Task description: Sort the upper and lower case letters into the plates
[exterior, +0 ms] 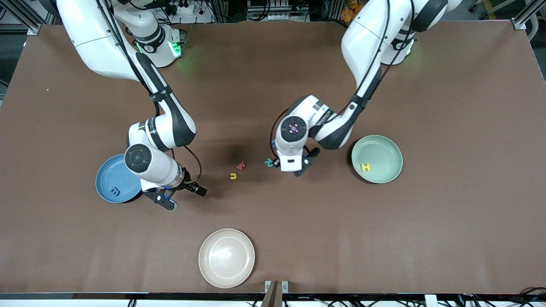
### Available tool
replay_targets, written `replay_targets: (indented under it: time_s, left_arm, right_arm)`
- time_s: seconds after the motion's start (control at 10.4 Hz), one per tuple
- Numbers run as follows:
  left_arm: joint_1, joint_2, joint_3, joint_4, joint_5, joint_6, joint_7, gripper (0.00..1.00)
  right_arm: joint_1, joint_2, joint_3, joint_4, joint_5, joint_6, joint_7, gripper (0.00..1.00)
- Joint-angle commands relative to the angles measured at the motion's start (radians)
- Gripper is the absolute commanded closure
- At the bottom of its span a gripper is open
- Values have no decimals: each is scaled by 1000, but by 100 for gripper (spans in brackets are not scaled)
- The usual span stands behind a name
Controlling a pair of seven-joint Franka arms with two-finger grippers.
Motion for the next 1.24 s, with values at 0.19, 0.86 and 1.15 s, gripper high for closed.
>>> replay_targets:
  time_s: [0.19,0.86,1.15]
  left_arm:
    - [239,-326,-6,-401,-9,-12,466,66]
    - [436,-365,-6,-578,43,99,820,53]
    - [435,-368,-9,-568,37,96,810,0]
  right_arm:
    - [162,74,-6,92,-2,-9,-160,0]
    - [218,137,-9,143,-122,-73,-168,0]
    - [219,155,-9,147,-105,-51,-109,0]
